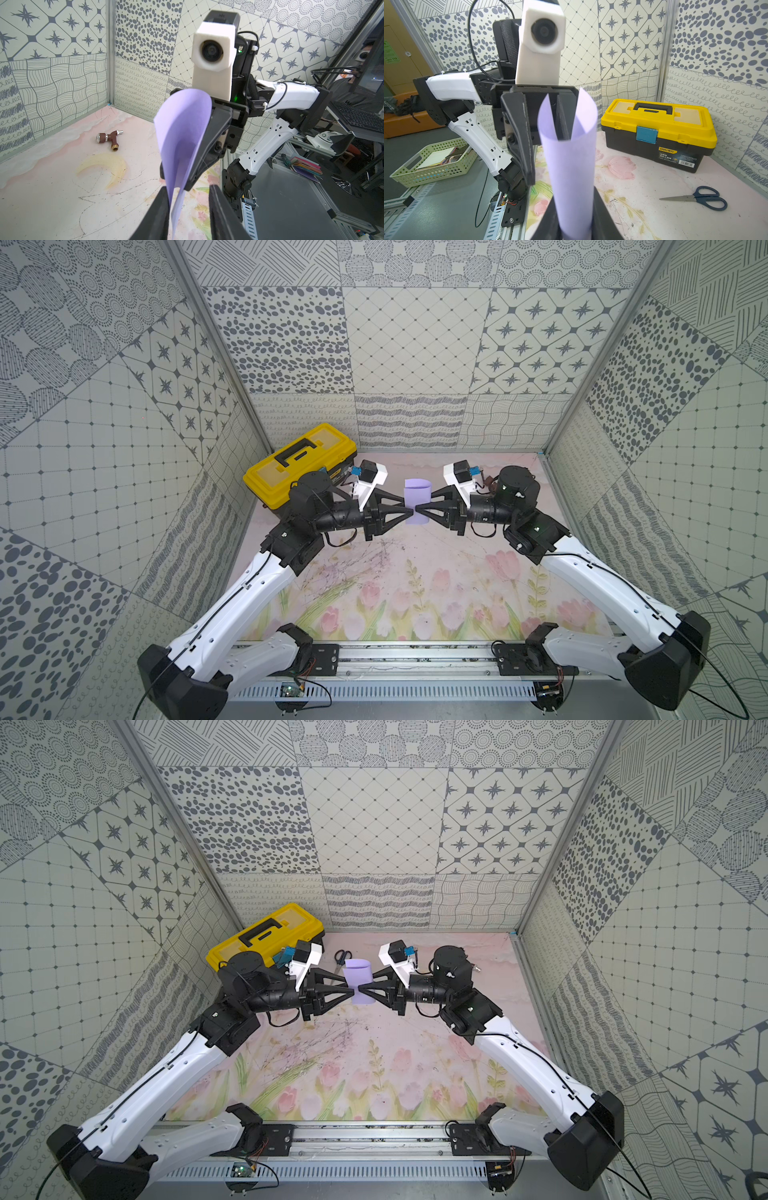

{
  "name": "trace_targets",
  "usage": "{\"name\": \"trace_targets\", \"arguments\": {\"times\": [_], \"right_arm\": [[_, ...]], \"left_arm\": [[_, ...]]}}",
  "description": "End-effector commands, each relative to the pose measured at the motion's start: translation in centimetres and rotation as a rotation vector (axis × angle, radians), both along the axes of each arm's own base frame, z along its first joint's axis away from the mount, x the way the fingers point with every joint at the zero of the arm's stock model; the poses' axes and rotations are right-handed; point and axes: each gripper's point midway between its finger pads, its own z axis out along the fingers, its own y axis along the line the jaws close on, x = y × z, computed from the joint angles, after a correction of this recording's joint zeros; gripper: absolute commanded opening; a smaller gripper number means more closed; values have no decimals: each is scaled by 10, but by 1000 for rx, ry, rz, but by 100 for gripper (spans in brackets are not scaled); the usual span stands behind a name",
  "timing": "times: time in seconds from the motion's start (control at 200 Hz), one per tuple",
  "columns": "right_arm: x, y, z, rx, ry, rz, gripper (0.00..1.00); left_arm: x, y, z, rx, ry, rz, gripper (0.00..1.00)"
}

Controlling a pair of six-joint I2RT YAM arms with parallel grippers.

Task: Fold the square paper along the opposite sides
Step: Fold the paper.

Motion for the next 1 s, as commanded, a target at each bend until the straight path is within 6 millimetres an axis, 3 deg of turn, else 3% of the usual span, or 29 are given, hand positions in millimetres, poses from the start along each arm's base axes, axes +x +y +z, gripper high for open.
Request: {"name": "trace_targets", "arguments": {"times": [0.0,0.555,0.996], "right_arm": [[-2,0,17,38,-46,5,25],[-3,-1,18,40,-53,2,26],[-3,-2,18,40,-53,2,26]], "left_arm": [[1,-1,6,-15,-42,1,36],[1,0,3,-12,-39,8,37],[1,-1,2,-12,-36,1,28]]}}
